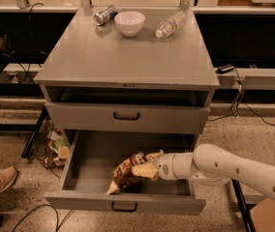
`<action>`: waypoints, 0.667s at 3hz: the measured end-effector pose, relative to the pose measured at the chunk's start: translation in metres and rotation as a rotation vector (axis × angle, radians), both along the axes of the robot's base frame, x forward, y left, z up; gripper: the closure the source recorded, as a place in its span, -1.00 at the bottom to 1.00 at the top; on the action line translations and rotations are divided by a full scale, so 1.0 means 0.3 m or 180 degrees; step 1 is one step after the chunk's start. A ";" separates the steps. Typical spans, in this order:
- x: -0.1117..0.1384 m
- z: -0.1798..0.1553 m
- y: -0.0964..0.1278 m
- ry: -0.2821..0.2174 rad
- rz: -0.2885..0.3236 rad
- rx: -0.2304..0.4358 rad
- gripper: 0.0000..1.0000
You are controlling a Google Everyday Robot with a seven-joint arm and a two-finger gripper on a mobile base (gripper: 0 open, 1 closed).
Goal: Place brown chip bag into middle drawer
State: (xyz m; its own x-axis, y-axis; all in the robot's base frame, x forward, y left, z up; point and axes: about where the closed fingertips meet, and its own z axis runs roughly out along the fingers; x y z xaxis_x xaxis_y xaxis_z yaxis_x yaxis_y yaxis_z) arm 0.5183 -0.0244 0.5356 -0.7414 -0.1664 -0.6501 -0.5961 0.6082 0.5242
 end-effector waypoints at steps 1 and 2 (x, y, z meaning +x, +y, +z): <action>-0.001 -0.001 0.005 0.0002 0.0009 0.0003 -1.00; -0.002 -0.001 0.005 0.0002 0.0007 0.0003 -1.00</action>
Offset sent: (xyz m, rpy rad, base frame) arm -0.0004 0.0015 -0.0003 0.0008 0.0008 0.0026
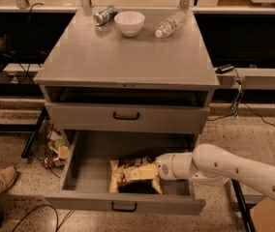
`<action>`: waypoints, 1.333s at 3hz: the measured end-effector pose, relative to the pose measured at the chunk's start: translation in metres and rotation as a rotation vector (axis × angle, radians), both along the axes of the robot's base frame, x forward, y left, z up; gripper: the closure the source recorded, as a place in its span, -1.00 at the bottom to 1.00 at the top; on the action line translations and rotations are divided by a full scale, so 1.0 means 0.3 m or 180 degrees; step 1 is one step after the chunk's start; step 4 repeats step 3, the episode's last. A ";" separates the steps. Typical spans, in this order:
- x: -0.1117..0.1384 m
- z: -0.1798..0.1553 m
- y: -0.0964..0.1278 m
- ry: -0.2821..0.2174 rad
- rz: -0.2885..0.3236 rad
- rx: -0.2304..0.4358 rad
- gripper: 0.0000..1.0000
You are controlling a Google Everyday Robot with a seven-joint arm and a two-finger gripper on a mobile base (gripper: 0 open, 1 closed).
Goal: Place brown chip bag into middle drawer
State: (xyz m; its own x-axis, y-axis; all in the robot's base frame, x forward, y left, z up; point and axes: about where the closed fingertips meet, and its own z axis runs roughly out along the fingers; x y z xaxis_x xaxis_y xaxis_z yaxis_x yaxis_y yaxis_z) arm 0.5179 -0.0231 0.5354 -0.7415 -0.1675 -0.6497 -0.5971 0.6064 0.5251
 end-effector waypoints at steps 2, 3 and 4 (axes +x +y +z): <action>-0.128 0.135 -0.262 -0.0273 -0.0688 -0.0067 -1.00; -0.179 0.262 -0.518 -0.0509 -0.1151 -0.0240 -1.00; -0.179 0.262 -0.518 -0.0509 -0.1151 -0.0240 -1.00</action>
Offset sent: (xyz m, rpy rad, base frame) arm -0.0816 -0.2066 0.0840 -0.0612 -0.1713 -0.4893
